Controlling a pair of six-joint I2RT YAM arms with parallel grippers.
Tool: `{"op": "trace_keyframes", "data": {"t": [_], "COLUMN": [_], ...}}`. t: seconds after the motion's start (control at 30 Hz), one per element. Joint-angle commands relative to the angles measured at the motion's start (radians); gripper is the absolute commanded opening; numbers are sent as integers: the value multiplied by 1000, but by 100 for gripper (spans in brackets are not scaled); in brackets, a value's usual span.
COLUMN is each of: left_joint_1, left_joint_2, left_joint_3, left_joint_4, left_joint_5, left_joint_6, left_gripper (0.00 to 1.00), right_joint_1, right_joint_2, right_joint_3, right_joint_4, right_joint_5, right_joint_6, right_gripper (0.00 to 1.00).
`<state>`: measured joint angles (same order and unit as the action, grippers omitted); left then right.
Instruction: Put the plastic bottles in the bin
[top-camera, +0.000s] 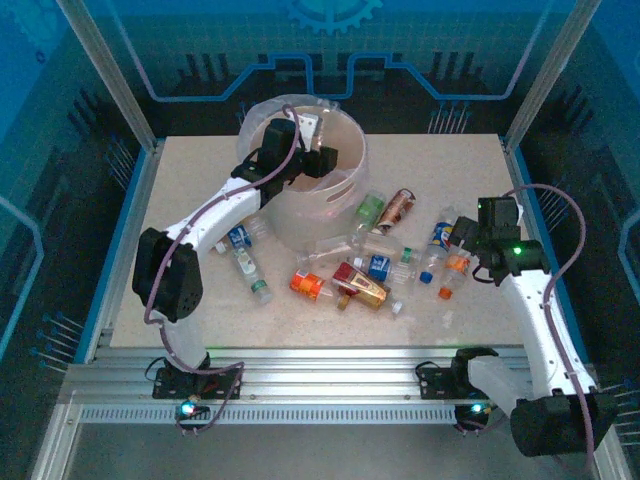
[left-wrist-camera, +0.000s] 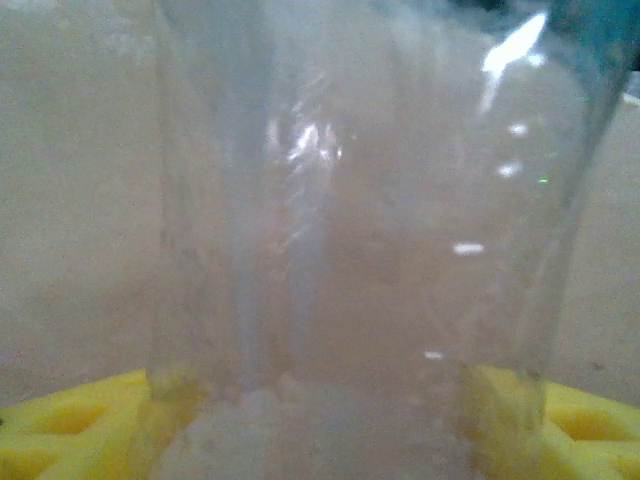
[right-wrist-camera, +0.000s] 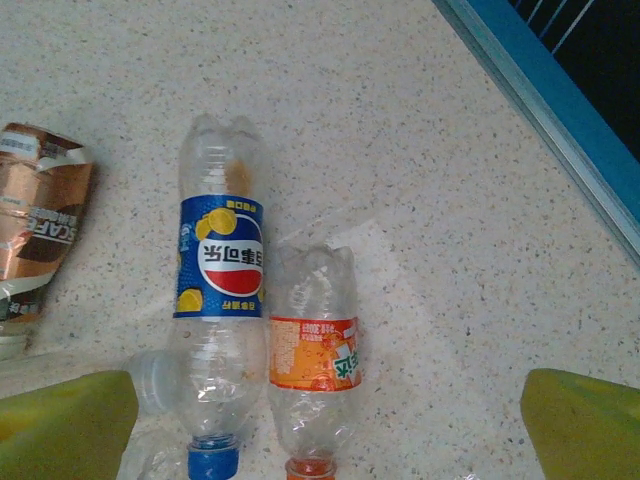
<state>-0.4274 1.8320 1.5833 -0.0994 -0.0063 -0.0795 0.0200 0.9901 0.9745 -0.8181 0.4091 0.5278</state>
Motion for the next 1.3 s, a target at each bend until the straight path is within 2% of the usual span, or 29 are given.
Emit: {"op": "trace_keyframes", "data": {"t": [0.0,0.07,0.13,0.4,0.57,0.87,1.0,1.27], "left_joint_1": [-3,-4,-3,-2,-3,-2,-1,-2], "left_joint_2": [35,34,32,10,-30,-149,-195,-364], "left_joint_3": [1,3,5,38,67,100,131,44], "left_joint_4": [-16,-20,-22,-46,-60,-58,-118,-125], "left_joint_5": [4,4,2,0,-17,-60,-110,-212], "left_joint_6": [-13,-13,-14,-23,-35,-76,-94,-96], "left_gripper": [73,75,82,88,99,99,99,99], "right_joint_1": [-25,-34,-41,-51,-53,-55,-55,-55], "right_joint_2": [11,14,15,10,6,4,1,-10], "right_joint_3": [-21,-27,-31,-28,-20,-18,-20,-27], "right_joint_4": [12,17,18,18,14,19,18,20], "right_joint_5": [-24,-32,-39,-53,-53,-53,-55,-56], "right_joint_6": [22,23,24,23,18,14,11,11], "right_gripper": [100,100,100,100,100,100,100,100]}}
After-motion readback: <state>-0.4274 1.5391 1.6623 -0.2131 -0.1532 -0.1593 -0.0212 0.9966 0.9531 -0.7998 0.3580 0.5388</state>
